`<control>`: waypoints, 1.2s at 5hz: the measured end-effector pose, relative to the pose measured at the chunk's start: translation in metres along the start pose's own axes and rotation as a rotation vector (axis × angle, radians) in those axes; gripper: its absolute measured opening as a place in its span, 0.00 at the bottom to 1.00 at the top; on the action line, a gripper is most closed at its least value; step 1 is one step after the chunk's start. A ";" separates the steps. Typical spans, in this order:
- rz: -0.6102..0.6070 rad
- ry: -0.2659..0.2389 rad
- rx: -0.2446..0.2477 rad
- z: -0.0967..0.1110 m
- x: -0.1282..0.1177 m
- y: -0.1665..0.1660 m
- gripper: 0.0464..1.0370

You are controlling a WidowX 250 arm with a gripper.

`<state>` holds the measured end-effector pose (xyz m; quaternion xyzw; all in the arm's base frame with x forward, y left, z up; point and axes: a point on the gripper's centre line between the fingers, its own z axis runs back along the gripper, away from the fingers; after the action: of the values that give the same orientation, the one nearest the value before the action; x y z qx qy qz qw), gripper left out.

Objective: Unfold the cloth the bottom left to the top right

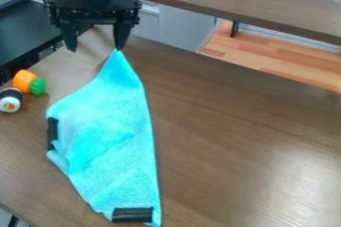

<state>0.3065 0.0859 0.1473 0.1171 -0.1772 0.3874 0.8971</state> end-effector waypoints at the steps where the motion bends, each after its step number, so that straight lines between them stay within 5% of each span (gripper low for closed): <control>1: -0.006 0.023 0.013 -0.007 -0.004 -0.001 0.96; 3: -0.005 0.029 0.011 -0.008 -0.005 -0.001 0.96; 4: 0.095 0.126 0.041 -0.040 0.001 0.021 0.96; 6: 0.077 0.142 0.019 -0.075 0.001 0.053 0.96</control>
<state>0.2855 0.1480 0.0837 0.0911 -0.1136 0.4305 0.8908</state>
